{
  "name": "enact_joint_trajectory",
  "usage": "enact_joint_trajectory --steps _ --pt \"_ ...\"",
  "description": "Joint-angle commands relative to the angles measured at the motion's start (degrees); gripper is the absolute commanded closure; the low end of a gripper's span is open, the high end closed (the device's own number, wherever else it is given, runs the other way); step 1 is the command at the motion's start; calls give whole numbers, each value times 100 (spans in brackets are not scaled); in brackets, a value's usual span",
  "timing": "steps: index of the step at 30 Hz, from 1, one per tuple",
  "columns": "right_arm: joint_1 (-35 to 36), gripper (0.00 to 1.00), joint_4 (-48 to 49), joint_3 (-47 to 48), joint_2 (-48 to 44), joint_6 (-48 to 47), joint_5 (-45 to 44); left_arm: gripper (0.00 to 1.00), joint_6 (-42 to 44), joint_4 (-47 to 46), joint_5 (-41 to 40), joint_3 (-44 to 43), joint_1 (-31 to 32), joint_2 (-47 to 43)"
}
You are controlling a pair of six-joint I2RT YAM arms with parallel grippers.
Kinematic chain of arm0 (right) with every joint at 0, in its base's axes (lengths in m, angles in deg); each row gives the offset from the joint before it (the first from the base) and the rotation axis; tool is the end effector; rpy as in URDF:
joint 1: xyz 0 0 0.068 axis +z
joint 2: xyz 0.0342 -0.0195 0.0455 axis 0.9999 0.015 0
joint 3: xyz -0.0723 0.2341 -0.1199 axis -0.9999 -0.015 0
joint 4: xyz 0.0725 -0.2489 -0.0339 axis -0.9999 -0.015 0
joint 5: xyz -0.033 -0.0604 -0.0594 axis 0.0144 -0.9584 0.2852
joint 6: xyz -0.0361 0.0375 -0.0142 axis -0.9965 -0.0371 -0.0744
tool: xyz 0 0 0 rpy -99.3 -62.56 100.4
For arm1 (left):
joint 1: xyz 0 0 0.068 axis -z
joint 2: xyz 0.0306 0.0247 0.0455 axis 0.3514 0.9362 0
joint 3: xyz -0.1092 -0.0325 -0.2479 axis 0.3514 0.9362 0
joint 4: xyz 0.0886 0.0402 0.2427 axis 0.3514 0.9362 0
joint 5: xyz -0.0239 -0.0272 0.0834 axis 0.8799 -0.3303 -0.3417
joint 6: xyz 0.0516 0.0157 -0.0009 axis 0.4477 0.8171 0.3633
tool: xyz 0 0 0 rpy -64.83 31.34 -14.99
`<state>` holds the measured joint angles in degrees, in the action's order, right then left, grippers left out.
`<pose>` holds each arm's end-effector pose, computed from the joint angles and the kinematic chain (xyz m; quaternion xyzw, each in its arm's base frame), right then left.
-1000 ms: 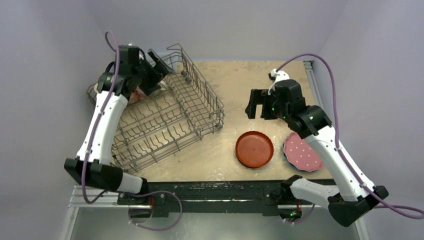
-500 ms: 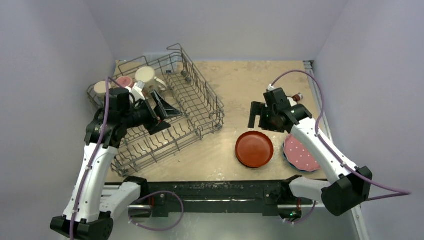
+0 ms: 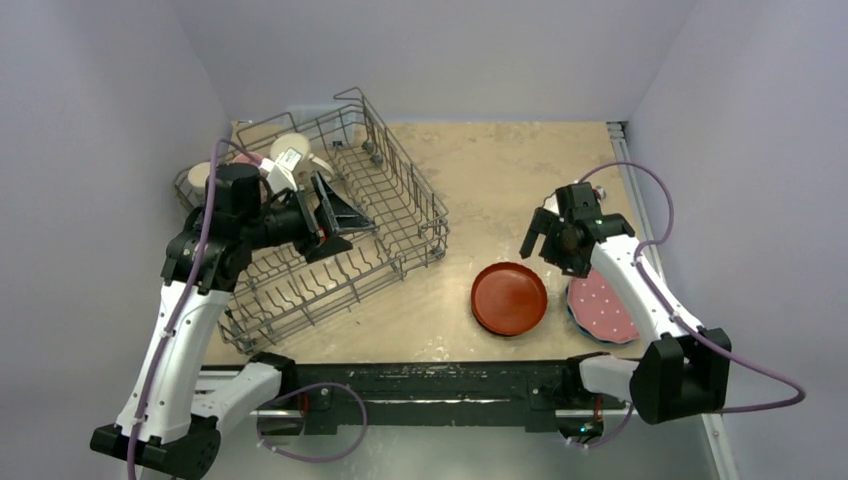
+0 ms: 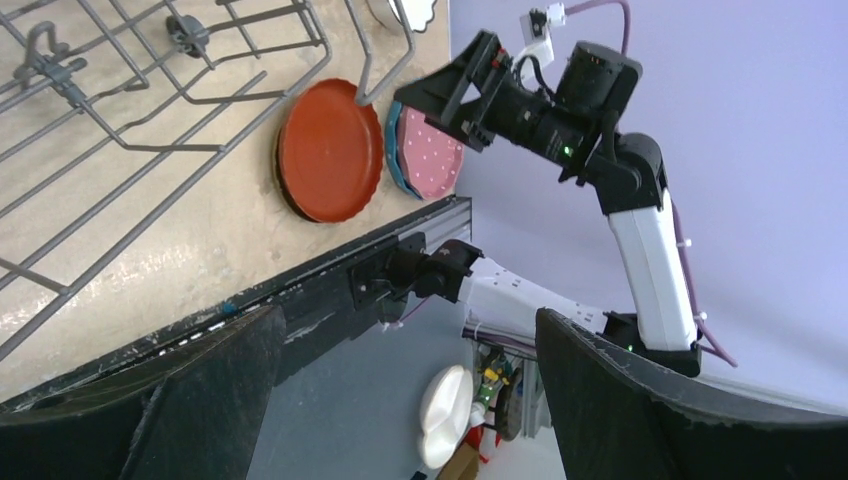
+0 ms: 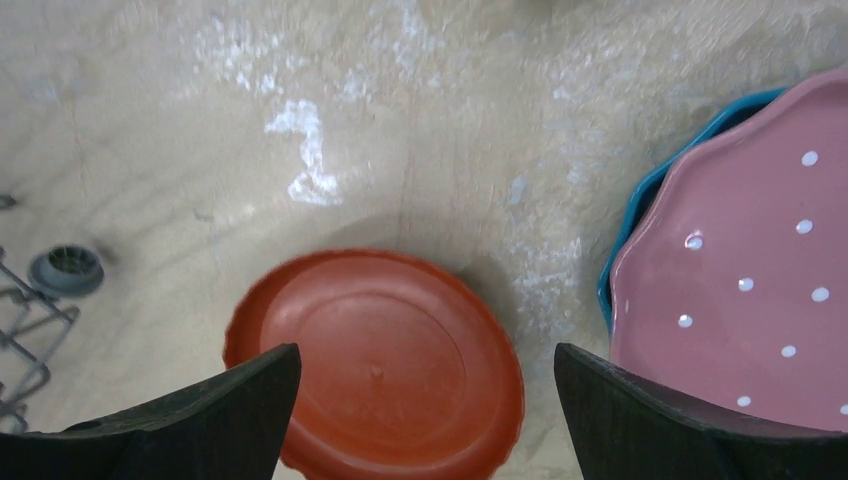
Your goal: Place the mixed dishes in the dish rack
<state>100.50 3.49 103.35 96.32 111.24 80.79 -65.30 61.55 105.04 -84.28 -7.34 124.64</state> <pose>0.2249 0.0421 0.2598 0.1815 0.9543 0.0485 0.2325 0.1546 -0.0588 0.4156 -0.1326 0.8314 -0.4879 0.2307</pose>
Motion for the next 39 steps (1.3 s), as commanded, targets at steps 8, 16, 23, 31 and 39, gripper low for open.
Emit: enact_joint_trajectory --steps 8,16,23,31,39 --pt "-1690 1 1144 1211 1367 486 159 4 -10 156 88 -449 807 371" --pt "-1759 8 1047 2098 2400 -779 -455 4 988 1419 -288 -1451 812 848" --pt "-2092 14 1041 2279 2847 -472 -628 4 1122 1469 -254 -1478 812 979" --pt "-2382 39 1309 2318 3273 -441 -388 4 1289 1550 -202 -1722 815 1227" --pt "-2382 53 1401 2559 3823 -656 -544 4 1430 1699 -250 -1952 812 1470"
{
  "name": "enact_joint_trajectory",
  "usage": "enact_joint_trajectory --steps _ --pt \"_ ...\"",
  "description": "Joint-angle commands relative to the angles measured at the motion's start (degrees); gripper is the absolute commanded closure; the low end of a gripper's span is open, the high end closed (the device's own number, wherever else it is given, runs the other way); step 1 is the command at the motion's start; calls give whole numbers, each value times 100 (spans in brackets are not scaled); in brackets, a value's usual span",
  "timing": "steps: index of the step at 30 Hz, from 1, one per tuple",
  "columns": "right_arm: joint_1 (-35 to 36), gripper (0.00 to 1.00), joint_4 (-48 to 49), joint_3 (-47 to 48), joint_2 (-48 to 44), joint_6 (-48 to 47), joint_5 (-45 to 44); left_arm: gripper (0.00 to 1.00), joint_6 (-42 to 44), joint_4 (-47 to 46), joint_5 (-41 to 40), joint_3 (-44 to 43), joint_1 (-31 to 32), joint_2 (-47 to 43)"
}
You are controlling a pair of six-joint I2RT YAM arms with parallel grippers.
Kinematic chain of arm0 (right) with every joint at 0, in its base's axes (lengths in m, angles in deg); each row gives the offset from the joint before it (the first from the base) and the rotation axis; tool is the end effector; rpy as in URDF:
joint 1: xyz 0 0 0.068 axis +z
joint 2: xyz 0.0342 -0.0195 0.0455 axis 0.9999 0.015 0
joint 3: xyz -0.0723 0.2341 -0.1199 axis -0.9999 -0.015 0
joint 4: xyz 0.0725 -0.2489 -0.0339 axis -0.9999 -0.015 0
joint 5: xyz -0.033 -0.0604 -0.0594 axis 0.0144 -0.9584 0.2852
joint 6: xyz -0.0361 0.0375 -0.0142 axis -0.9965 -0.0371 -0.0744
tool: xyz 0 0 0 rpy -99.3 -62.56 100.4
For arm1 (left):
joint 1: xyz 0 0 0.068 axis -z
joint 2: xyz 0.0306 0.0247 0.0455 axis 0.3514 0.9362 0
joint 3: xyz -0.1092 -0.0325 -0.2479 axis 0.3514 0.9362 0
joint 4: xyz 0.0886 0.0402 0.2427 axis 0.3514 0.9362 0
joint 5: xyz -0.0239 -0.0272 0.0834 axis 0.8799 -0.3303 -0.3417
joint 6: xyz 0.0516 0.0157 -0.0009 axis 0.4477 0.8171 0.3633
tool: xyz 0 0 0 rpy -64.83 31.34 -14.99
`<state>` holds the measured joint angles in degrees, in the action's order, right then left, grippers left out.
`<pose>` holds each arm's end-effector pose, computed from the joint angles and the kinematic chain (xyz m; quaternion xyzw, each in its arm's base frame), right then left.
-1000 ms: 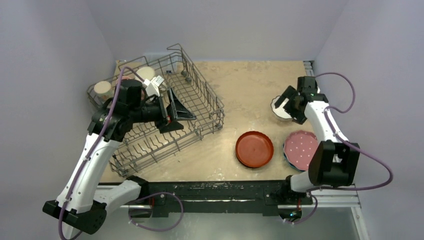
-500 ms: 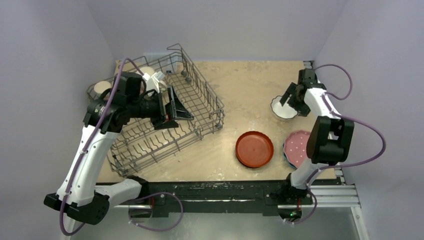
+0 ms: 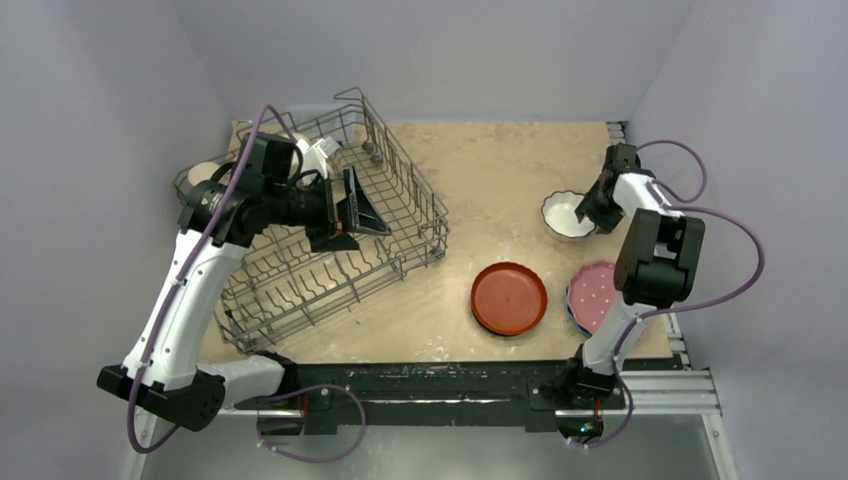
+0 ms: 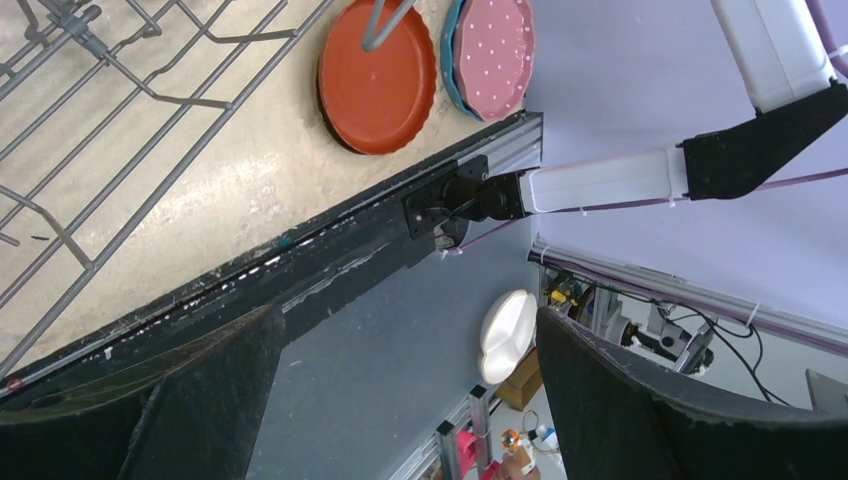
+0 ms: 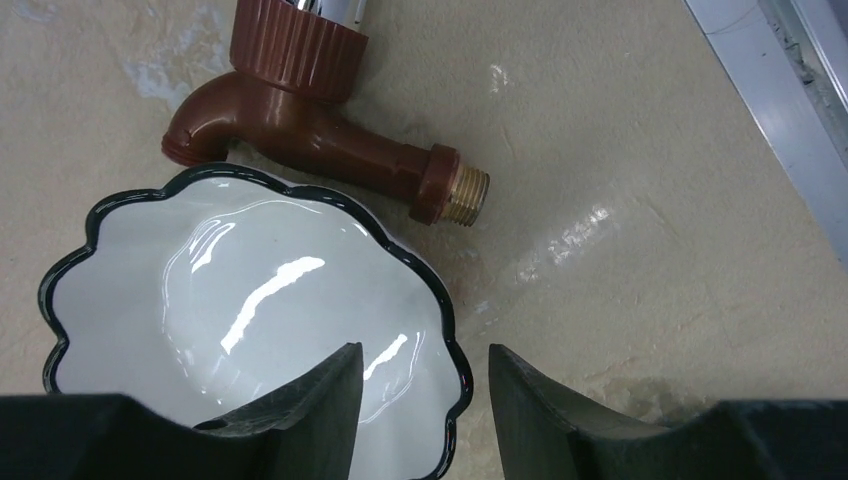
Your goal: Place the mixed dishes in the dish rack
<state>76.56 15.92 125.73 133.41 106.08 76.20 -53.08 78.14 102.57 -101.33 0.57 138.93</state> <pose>0.3730 -0.0892 0.2006 0.3428 0.9112 -0.0529 0.2222 0.1792 -0.0914 0.4366 -0.0370 0.8892 -0.4255 0.1639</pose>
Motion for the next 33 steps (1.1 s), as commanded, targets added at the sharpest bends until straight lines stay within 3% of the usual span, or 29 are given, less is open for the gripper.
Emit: enact_joint_trajectory --steps 1,12,20,33 --pt "10 53 172 331 161 -142 -85 4 208 40 -1 -258 21 57" --pt "19 66 484 308 483 -362 110 5 62 -8 -48 -276 21 127" --pt "207 100 553 378 255 -477 231 5 -151 -151 15 -331 21 126" --pt "757 100 -145 1519 -1385 -388 1159 8 -870 -1109 233 -316 112 254"
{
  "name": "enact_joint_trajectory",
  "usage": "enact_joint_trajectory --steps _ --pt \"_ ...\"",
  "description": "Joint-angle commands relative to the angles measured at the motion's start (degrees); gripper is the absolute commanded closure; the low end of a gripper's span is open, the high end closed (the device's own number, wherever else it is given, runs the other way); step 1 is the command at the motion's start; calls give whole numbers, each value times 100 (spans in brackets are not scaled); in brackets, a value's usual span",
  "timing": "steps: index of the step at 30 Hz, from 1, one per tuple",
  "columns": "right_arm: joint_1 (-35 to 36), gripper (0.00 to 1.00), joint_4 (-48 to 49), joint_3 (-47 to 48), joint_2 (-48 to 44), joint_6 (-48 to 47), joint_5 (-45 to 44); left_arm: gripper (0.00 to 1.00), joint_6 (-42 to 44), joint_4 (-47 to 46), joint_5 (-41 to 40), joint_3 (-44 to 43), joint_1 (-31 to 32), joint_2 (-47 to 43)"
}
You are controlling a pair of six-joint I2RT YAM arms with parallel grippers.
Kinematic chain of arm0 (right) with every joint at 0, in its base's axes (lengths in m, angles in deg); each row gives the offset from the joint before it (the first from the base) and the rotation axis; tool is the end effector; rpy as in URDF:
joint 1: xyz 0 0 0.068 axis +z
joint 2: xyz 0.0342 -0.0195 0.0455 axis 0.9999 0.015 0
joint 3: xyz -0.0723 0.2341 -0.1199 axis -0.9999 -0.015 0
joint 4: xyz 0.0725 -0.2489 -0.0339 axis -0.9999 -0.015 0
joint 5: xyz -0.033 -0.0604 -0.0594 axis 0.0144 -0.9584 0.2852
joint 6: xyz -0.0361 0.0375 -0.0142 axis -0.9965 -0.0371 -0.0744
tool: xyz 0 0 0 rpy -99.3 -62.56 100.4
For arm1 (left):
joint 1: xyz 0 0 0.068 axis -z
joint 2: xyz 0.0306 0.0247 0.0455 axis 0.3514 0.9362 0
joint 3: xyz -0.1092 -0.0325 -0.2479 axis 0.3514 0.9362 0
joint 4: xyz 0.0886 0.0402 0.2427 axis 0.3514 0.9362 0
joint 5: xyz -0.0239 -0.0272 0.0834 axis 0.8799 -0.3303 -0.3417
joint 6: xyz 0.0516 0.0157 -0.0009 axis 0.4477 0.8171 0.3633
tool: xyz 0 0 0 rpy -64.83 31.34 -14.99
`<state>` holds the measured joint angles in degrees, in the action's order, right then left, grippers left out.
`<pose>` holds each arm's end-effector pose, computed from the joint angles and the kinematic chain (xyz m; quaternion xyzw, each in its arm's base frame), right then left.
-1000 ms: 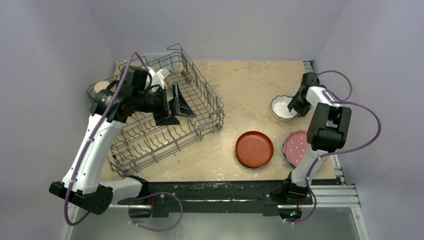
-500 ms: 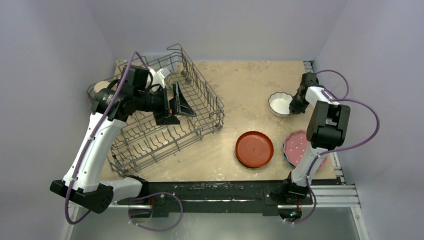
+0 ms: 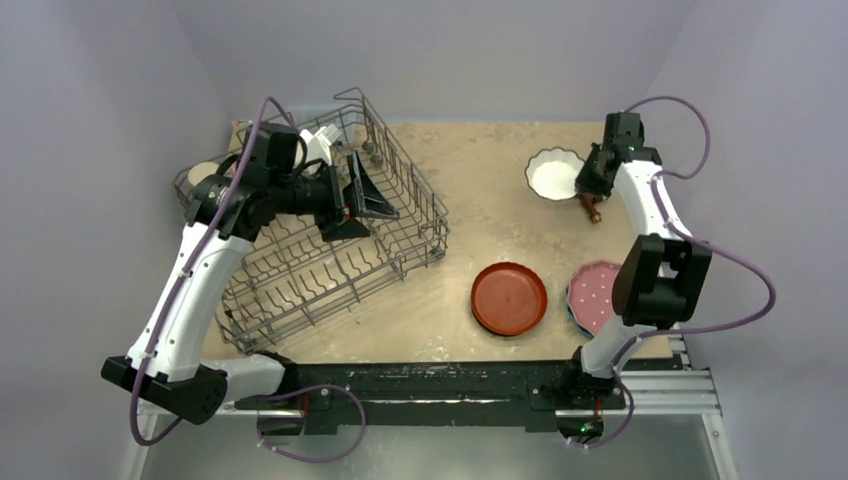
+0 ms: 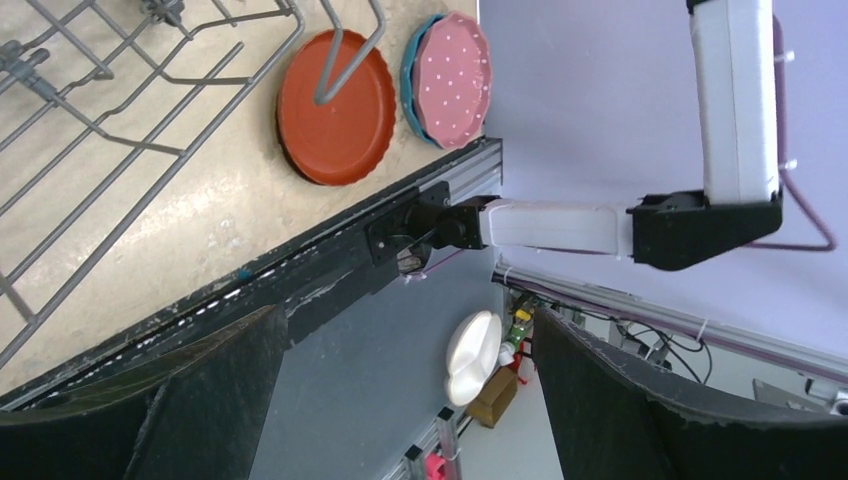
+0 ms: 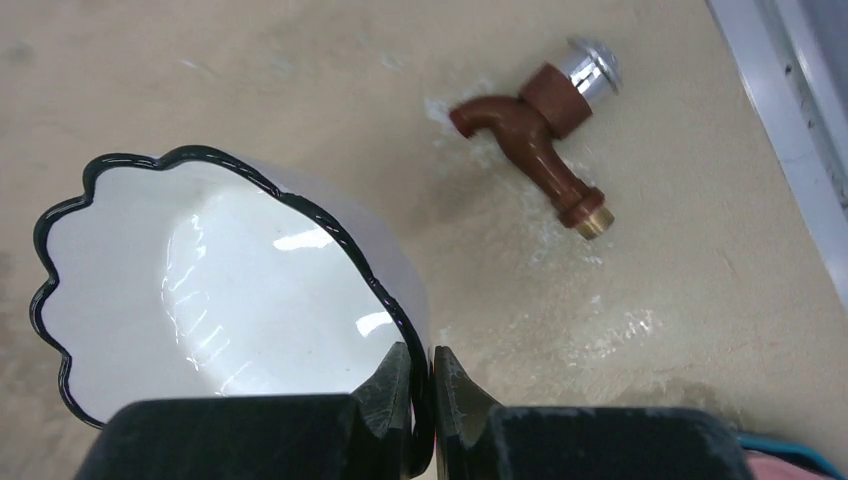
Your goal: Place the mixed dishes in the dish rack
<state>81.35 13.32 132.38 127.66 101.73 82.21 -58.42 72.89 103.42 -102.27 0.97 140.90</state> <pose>0.3791 -0.0540 0.2695 0.2556 0.9195 0.0098 0.2985 0.1935 -0.0990 0.4417 -0.0590 0.8741 -0.4523 0.1673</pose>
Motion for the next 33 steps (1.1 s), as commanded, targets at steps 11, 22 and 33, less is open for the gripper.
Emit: enact_joint_trajectory --steps 11,22,33 --pt "1911 100 4 1904 -1871 545 1608 9 -226 -694 -482 -1519 701 640" --pt "3202 100 44 1999 -1964 1229 2065 0 -546 -1503 -1908 -614 890 -60" --pt "4077 100 199 1987 -1812 1513 2352 1 -909 -2440 -2180 235 925 -567"
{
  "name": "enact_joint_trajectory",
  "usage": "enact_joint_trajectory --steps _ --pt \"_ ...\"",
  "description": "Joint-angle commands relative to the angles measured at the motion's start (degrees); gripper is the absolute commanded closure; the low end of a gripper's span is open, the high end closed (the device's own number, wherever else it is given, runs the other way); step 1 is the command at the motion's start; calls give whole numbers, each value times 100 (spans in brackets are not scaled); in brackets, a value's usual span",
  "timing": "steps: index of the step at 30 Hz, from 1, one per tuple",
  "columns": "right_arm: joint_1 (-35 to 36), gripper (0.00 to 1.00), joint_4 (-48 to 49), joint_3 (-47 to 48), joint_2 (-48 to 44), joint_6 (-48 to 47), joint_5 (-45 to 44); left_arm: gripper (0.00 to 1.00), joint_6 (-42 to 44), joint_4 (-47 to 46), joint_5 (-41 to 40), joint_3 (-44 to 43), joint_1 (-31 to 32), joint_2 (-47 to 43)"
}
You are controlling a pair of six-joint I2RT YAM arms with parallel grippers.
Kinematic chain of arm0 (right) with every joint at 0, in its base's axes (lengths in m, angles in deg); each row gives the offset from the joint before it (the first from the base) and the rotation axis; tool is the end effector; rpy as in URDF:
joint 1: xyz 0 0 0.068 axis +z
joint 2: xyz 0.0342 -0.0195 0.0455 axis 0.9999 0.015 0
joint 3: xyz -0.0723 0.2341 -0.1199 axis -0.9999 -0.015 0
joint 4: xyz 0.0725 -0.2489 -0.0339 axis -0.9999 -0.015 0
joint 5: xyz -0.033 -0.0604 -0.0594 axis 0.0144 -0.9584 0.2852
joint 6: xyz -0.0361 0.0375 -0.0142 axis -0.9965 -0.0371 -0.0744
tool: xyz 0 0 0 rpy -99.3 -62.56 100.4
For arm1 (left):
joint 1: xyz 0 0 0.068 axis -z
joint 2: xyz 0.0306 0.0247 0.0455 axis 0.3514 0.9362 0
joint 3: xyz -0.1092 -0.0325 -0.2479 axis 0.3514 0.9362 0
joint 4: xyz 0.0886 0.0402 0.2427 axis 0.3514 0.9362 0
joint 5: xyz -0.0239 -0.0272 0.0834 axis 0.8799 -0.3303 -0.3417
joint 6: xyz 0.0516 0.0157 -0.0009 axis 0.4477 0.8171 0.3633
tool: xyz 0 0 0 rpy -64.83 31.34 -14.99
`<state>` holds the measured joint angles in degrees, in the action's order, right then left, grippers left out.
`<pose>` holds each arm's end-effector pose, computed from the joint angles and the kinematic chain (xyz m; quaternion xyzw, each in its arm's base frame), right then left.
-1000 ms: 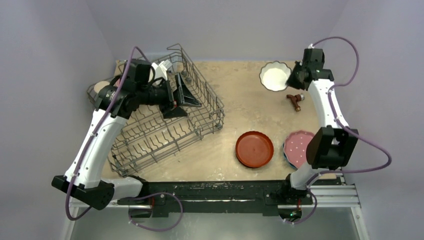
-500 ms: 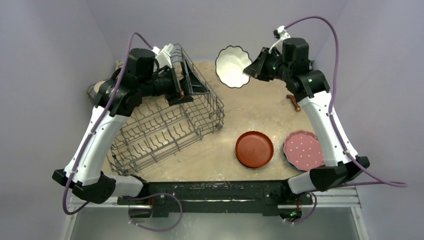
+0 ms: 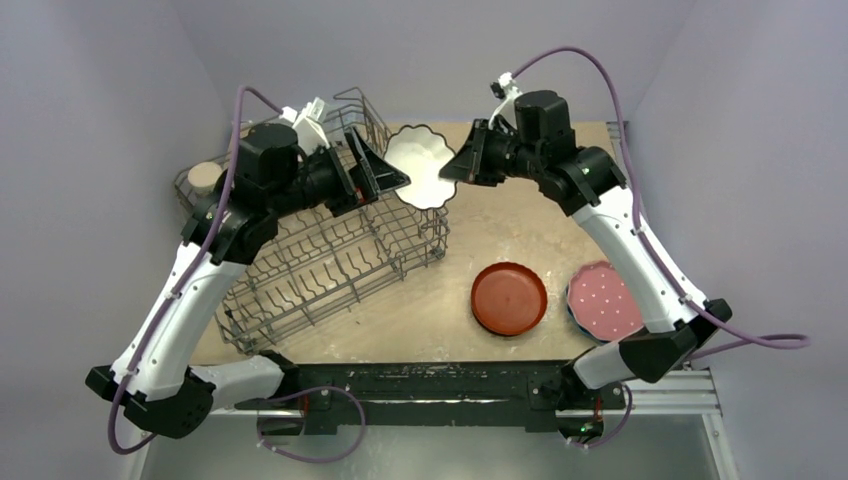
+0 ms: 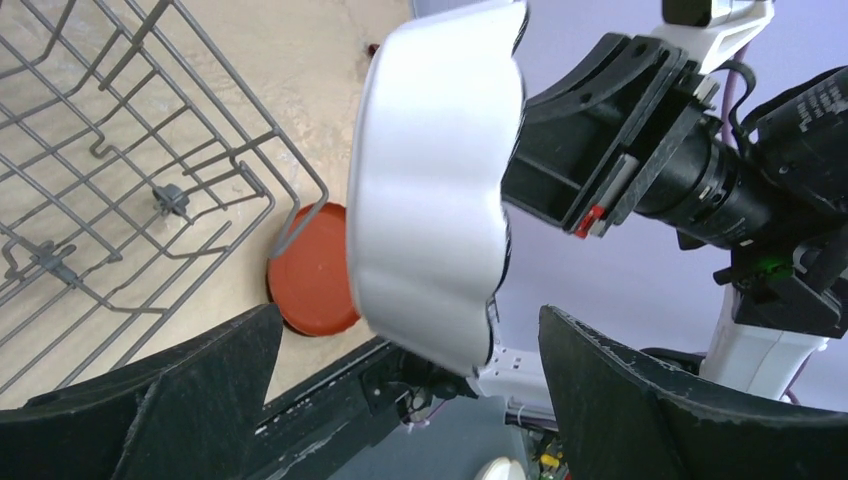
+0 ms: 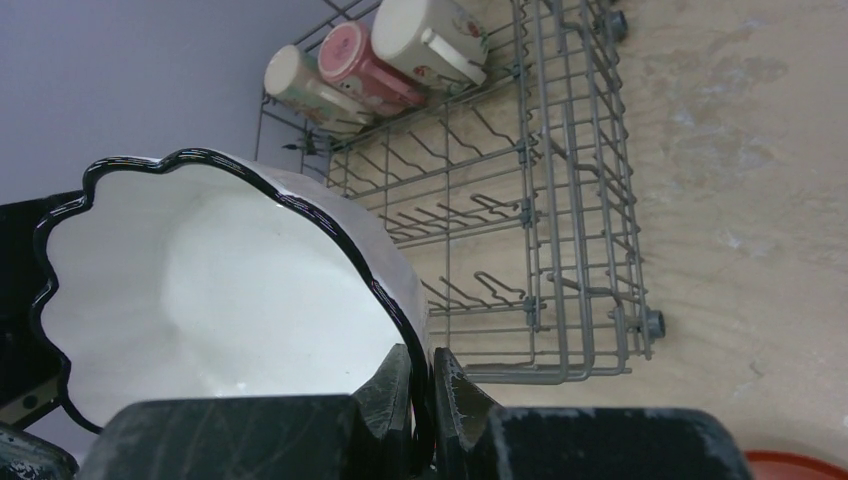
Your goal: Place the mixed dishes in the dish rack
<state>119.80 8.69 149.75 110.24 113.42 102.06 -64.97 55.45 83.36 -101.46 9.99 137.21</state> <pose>0.2539 0.1622 0.4623 -0.0530 0.8376 0.3857 0.3833 0.1816 -0.1188 0.4748 -0.0781 0.8170 -0.4577 0.3421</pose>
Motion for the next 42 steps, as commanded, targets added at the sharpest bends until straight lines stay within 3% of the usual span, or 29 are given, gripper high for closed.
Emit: enact_joint_trajectory --steps 1,11,19,21,29,35,42 --pt "285 100 680 240 -57 361 393 3 -296 -746 -177 189 25 -220" --pt "525 100 842 277 1 493 527 39 -381 -617 -199 356 22 -352" --pt "573 100 915 139 -141 405 696 89 -479 -613 -84 378 -21 -417" --pt "581 93 965 49 -224 404 698 100 -580 -673 14 438 -53 -442" --pt "489 48 1698 -539 -508 808 1255 100 -983 -1074 583 577 -308 -592" --pt "70 21 2094 -855 -524 1181 2008 100 -1143 -1275 910 725 -507 -722" --pt "-203 10 2250 -1139 -448 1419 2507 100 -1319 -1578 1248 899 -631 -807"
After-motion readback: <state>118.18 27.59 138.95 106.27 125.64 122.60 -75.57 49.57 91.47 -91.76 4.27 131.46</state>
